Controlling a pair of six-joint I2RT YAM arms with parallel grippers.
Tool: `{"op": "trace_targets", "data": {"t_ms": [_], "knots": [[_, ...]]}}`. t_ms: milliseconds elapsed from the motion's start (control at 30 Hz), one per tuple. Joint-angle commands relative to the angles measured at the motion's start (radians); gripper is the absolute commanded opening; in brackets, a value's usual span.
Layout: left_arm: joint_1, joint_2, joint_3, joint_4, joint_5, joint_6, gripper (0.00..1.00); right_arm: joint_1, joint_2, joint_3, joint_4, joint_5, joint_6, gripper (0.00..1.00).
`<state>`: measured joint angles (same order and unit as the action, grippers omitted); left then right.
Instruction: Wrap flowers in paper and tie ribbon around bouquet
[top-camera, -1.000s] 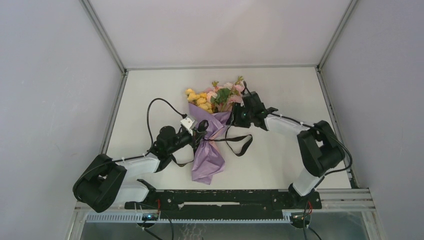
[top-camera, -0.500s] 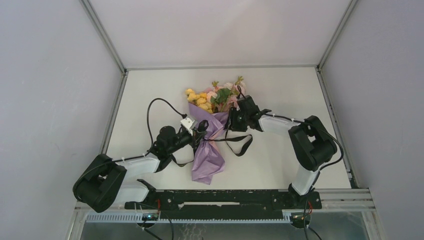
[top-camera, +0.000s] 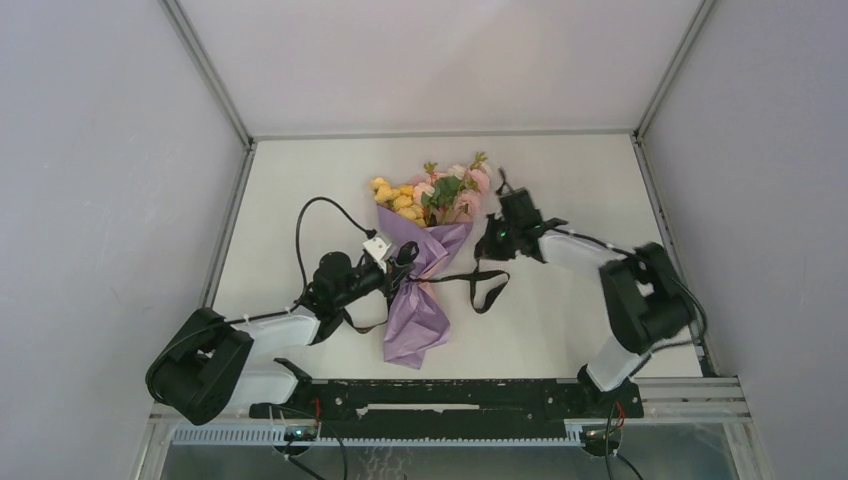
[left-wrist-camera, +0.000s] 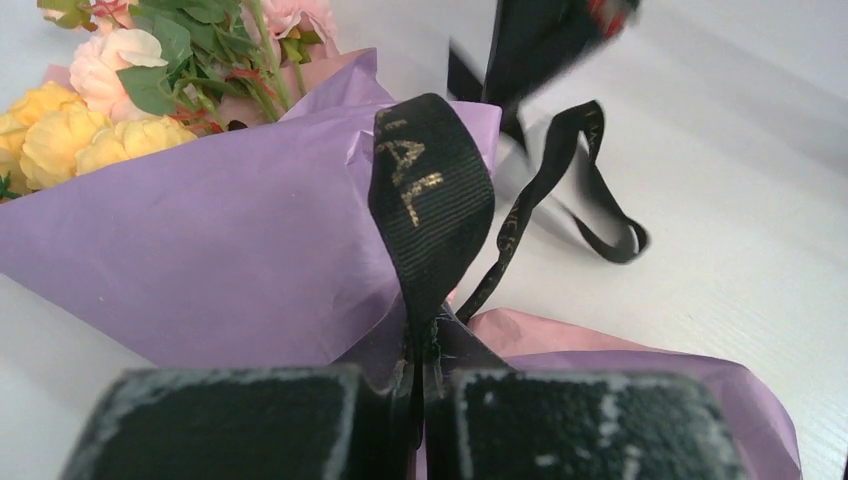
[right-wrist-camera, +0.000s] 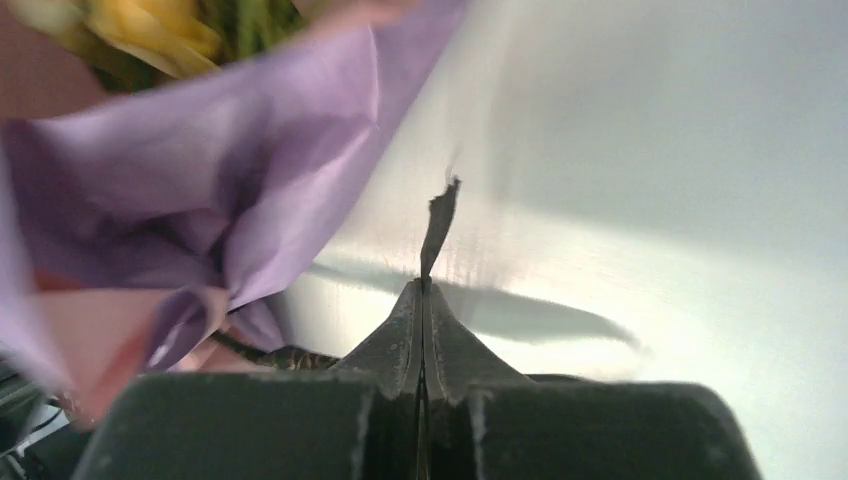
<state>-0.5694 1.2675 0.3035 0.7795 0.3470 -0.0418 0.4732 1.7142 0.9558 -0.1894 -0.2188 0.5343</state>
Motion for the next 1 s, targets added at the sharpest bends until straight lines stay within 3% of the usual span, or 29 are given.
{"op": "trace_targets", "data": {"t_ms": [0, 133, 300, 500, 733, 900, 967], "knots": [[-0.006, -0.016, -0.008, 0.049, 0.06, 0.114, 0.0, -0.069, -0.312, 0.029, -0.012, -0.037, -0.164, 0.0], [-0.007, -0.02, -0.032, 0.058, 0.158, 0.274, 0.0, 0.001, -0.483, 0.145, -0.015, -0.115, -0.264, 0.0], [-0.008, -0.022, -0.035, 0.015, 0.233, 0.416, 0.0, 0.152, -0.458, 0.362, 0.075, -0.205, -0.341, 0.0], [-0.017, -0.034, -0.049, -0.021, 0.298, 0.543, 0.0, 0.284, -0.258, 0.611, 0.151, -0.262, -0.362, 0.0], [-0.023, -0.052, -0.05, -0.06, 0.298, 0.584, 0.0, 0.324, 0.021, 0.821, 0.136, -0.297, -0.228, 0.0], [-0.024, -0.069, -0.057, -0.085, 0.293, 0.616, 0.0, 0.325, 0.173, 0.944, 0.052, -0.301, -0.219, 0.0], [-0.024, -0.071, -0.057, -0.086, 0.286, 0.607, 0.0, 0.33, 0.223, 0.997, 0.025, -0.354, -0.25, 0.08]]}}
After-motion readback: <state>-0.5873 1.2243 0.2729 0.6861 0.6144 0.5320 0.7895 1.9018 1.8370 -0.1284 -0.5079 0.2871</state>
